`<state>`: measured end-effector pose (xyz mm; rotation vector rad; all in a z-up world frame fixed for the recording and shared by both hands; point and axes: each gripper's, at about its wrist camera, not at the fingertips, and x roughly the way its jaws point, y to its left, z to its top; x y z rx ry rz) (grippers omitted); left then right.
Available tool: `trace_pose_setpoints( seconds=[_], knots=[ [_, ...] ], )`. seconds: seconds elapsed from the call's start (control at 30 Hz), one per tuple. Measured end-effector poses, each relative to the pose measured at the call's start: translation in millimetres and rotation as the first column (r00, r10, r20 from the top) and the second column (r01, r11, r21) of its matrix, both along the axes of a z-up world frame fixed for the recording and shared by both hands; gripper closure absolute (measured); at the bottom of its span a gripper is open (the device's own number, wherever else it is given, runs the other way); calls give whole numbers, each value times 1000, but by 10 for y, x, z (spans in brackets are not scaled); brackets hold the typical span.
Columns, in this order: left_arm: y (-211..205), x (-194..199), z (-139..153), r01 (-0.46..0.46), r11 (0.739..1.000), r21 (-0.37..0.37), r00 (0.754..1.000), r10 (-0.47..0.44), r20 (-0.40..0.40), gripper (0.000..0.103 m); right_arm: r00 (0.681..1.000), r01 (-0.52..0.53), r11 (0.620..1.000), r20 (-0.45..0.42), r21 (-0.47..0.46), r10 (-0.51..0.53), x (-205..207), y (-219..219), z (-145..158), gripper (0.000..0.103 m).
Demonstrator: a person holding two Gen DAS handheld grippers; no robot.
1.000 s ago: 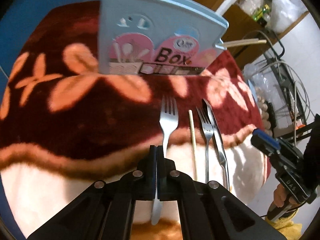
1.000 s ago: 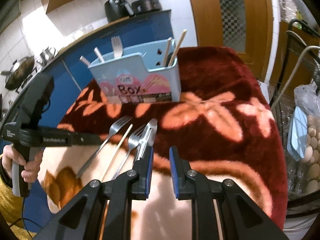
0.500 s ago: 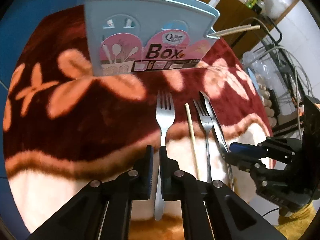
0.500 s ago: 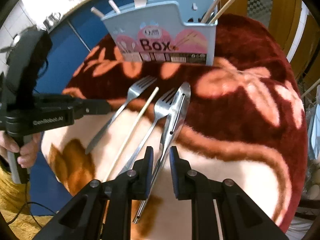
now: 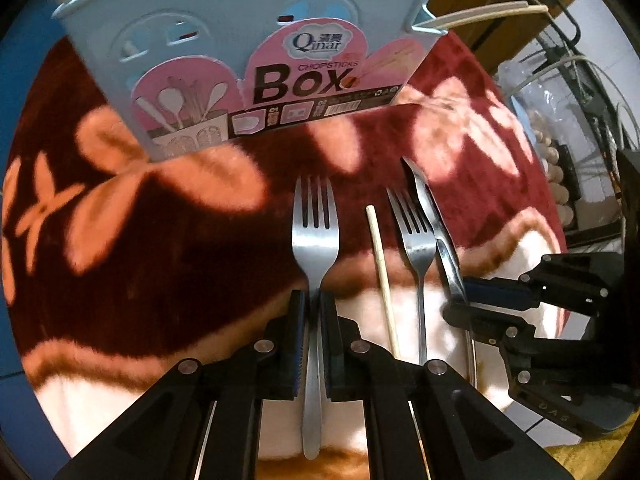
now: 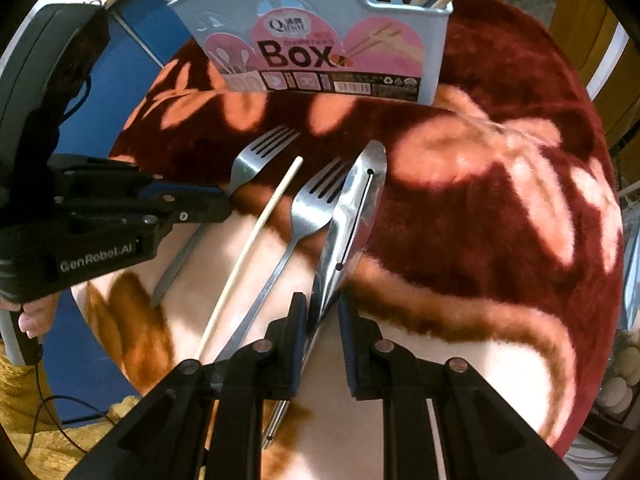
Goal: Organize utensils
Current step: 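Grasp a metal fork with the left tool while the right tool grasps silver tongs, then lift the fork with the left tool while the right tool lowers the tongs into the caddy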
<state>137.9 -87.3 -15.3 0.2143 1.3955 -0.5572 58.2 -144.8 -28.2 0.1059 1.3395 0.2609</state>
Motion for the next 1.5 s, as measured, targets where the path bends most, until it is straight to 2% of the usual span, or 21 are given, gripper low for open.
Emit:
trace_pose_setpoints(
  seconds=[0.2,0.33,0.4,0.57,0.7,0.8,0.9,1.0,1.2,1.4,1.5],
  knots=[
    [-85,10,10,2,1000,24,1000,-2,13,97,996,19,998,-84,62,-14,215,-91,-53,85],
    [-4,-42,23,-11,1000,-18,999,12,52,97,996,27,995,-93,101,-17,248,-161,-64,86],
    [52,-77,29,-27,998,-51,997,31,68,98,997,31,992,-68,121,-23,221,-197,-61,86],
    [271,-224,107,-58,979,-193,991,80,106,98,999,43,984,-1,172,-43,152,-300,-35,88],
    [402,-402,242,-51,959,-277,976,107,192,98,996,45,981,73,190,-60,44,-364,63,88],
    [494,-507,386,-50,936,-349,952,149,266,98,987,39,981,145,188,-67,-61,-404,152,88],
    [606,-561,563,-46,912,-407,920,197,339,98,961,26,983,266,183,-75,-210,-346,316,88],
    [727,-576,739,-39,892,-450,890,236,390,98,932,29,980,348,198,-98,-295,-360,428,88],
    [703,-510,990,-26,872,-488,831,291,475,98,837,58,975,523,214,-164,-412,-373,719,88],
    [710,-387,1238,-33,860,-509,791,334,512,98,755,84,974,625,210,-200,-378,-398,943,88],
    [703,-312,1405,-33,861,-507,758,353,549,98,728,90,973,652,213,-210,-362,-425,1004,88]
  ],
)
